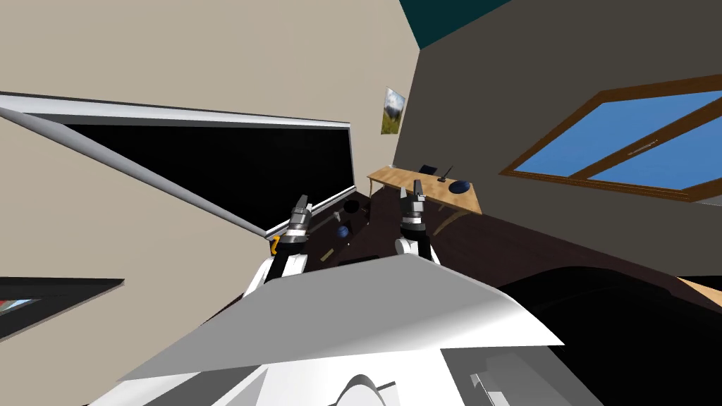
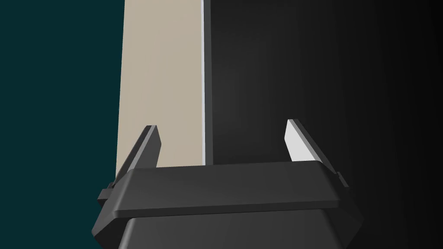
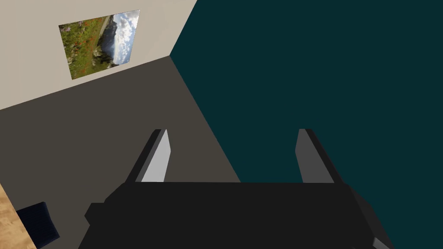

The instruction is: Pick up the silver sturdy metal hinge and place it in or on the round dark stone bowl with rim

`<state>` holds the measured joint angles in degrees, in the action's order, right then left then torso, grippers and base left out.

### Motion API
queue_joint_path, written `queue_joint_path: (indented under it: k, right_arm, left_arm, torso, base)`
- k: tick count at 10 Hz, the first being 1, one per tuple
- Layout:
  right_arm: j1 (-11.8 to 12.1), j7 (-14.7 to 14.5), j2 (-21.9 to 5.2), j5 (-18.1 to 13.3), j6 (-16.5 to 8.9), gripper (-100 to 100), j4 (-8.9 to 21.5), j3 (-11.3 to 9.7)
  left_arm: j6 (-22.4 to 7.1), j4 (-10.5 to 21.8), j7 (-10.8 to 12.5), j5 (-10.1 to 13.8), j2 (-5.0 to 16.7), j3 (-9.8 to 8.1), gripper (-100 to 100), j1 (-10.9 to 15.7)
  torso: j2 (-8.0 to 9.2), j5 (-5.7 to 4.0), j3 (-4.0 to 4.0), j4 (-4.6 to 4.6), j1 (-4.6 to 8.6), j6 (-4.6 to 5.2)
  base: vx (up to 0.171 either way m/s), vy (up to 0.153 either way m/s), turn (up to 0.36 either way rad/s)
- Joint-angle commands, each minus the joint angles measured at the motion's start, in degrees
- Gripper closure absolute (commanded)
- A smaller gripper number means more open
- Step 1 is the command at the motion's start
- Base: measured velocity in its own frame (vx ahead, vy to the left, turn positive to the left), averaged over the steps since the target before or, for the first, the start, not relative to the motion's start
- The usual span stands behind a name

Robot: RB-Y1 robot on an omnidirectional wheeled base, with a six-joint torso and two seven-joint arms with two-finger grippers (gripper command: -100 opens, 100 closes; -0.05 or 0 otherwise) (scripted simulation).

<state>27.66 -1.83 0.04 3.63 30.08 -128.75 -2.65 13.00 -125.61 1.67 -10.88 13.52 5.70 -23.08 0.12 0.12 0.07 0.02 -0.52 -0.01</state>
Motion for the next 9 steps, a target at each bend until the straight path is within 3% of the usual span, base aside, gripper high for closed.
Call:
queue_joint_path:
  k: [1, 2, 3, 8, 9]
  right_arm:
    - [0.0, 0.0, 0.0, 0.0, 0.0, 0, 0.0, 0.0]
    - [0.0, 0.0, 0.0, 0.0, 0.0, 0, 0.0, 0.0]
    - [0.0, 0.0, 0.01, 0.0, 0.0, 0, 0.0, -0.01]
    - [0.0, 0.0, 0.0, 0.0, 0.0, 0, 0.0, 0.0]
    - [0.0, 0.0, 0.0, 0.0, 0.0, 0, 0.0, 0.0]
  left_arm:
    - [-0.36, 1.8, -0.14, -0.33, 1.01, 0.1, -100, 0.61]
    - [-1.7, 3.47, -0.51, -1.09, 2.46, 0.71, -100, 1.2]
    - [-1.7, 3.47, -0.51, -1.09, 2.46, 0.71, -100, 1.2]
    - [-8.41, 12.1, -2.39, -4.78, 9.47, 3.85, -100, 4.5]
    - [-8.41, 12.76, -2.39, -4.78, 9.47, 3.85, -100, 4.5]
  torso:
    - [0.0, 0.0, 0.0, 0.0, 0.0, 0.0]
    - [-0.03, -0.02, -0.01, 0.0, 0.15, 0.0]
    - [-0.07, -0.05, -0.04, -0.01, 0.23, 0.01]
    - [-0.05, 0.0, -0.02, 0.0, 0.0, 0.0]
    - [-0.09, 0.0, -0.05, -0.01, 0.03, 0.0]
  base:
    - [-0.035, 0.083, -0.055]
    - [-0.019, 0.063, -0.099]
    - [-0.012, 0.048, -0.051]
    - [-0.028, 0.102, -0.159]
    - [-0.015, 0.075, -0.052]
